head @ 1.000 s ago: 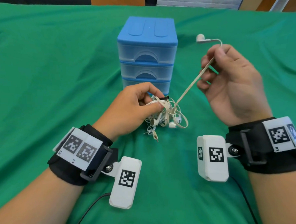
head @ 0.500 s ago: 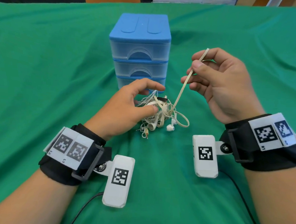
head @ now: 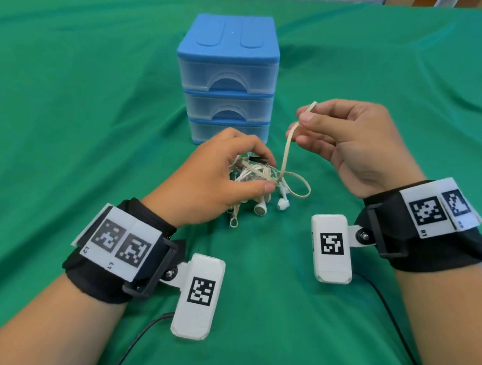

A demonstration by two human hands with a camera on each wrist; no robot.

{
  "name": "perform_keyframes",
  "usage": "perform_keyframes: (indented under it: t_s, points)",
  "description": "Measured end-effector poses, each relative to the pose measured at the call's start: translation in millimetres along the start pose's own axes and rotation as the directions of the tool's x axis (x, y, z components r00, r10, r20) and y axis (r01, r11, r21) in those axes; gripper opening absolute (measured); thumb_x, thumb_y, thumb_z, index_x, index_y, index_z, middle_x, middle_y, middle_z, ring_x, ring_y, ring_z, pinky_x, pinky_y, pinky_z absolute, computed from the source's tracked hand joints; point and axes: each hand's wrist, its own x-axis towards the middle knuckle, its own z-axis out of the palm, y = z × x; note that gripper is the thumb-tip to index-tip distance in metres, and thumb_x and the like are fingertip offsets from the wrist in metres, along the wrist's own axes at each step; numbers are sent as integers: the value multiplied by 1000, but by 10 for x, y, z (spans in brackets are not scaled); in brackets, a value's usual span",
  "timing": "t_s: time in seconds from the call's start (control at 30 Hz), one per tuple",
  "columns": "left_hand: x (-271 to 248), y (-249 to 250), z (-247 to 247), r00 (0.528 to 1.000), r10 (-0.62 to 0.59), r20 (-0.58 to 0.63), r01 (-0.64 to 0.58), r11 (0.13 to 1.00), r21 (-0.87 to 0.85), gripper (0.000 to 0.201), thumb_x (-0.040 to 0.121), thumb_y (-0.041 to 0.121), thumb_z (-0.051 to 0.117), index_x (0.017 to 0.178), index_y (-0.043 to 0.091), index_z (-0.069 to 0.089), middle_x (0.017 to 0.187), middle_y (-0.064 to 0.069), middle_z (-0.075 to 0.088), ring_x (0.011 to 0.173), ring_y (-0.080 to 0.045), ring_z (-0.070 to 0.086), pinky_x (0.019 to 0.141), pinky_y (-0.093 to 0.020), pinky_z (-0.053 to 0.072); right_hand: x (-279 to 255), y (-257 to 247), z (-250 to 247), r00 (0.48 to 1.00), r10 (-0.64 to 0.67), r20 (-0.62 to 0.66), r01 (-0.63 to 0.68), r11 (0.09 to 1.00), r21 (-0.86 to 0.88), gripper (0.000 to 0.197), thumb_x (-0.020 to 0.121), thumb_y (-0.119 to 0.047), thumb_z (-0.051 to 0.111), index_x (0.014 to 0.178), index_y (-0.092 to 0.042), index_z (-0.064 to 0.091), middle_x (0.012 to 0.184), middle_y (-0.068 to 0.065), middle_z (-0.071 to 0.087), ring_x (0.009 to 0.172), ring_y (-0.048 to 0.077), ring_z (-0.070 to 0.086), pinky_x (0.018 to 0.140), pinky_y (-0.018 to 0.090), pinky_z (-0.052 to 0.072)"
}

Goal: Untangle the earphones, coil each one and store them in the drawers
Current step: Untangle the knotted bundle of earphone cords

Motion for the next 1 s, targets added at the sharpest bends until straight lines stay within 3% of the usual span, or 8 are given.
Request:
perform_keyframes:
  t_s: [0.1, 0.2, 0.37, 0.57, 0.67, 0.73, 0.87, 1.0]
  points:
    - [11, -30, -12, 995, -27, -92, 24, 999, -39, 14, 84, 29, 80, 94, 27, 70, 90, 8, 61, 82, -9, 55, 76, -27, 41, -1, 10, -33, 995, 96, 6, -95, 984, -150, 13, 93, -11, 66, 91, 1, 68, 78, 16, 71, 60, 16, 67, 56, 20, 52]
    - [26, -87, -21, 990, -103, -99, 78, 971, -225, 10, 88, 20, 77, 89, 17, 67, 80, 11, 64, 72, -8, 54, 72, -29, 43, 10, 25, -77, 998, 61, -3, -58, 928, -367, 18, 90, -25, 69, 82, -9, 73, 76, 12, 69, 54, 12, 47, 51, 23, 32]
    - [46, -118, -3, 983, -162, -82, 107, 880, -463, 8, 93, 8, 69, 88, 6, 63, 77, -4, 59, 71, -16, 52, 71, -33, 44, -59, -20, -39, 966, -134, 222, 187, 953, -239, 23, 83, -20, 74, 68, -6, 64, 55, 7, 42, 52, 17, 27, 51, 33, 17]
    - [50, -94, 12, 982, -186, -40, 126, 795, -593, 6, 95, 8, 66, 93, 2, 64, 80, -9, 60, 72, -18, 53, 69, -27, 47, -112, -24, -9, 914, -40, 405, 226, 878, -423, 7, 84, -4, 75, 84, 3, 76, 59, 4, 65, 47, 0, 41, 51, 10, 32]
    - [45, -89, 5, 982, -190, -12, 137, 752, -645, 8, 94, 10, 64, 95, 3, 64, 86, -17, 59, 79, -26, 53, 77, -39, 46, -89, -4, -20, 914, -16, 406, 234, 838, -493, 8, 82, -5, 77, 88, -11, 80, 66, 16, 68, 61, 16, 48, 61, 26, 38]
    - [44, -77, -4, 977, -211, -3, 154, 722, -675, 9, 93, 11, 64, 97, 3, 64, 87, -18, 60, 81, -28, 53, 80, -44, 45, -82, 1, -30, 912, -11, 410, 239, 826, -510, 12, 82, -8, 78, 90, -16, 81, 59, 17, 50, 60, 21, 35, 57, 28, 29]
    - [46, -64, 4, 974, -225, 2, 163, 701, -694, 14, 96, 7, 62, 104, -4, 64, 91, -19, 60, 83, -28, 54, 81, -42, 45, -82, 3, -7, 905, -29, 425, 257, 833, -490, 8, 81, -11, 81, 89, -13, 79, 59, 12, 47, 58, 20, 34, 55, 29, 27]
    - [47, -59, 13, 977, -213, 10, 162, 712, -683, 22, 93, 13, 63, 103, -7, 64, 93, -20, 63, 86, -30, 55, 85, -46, 46, -80, 25, 28, 900, -33, 434, 268, 828, -493, 5, 81, -11, 80, 82, -7, 77, 67, 32, 57, 62, 21, 41, 61, 34, 32]
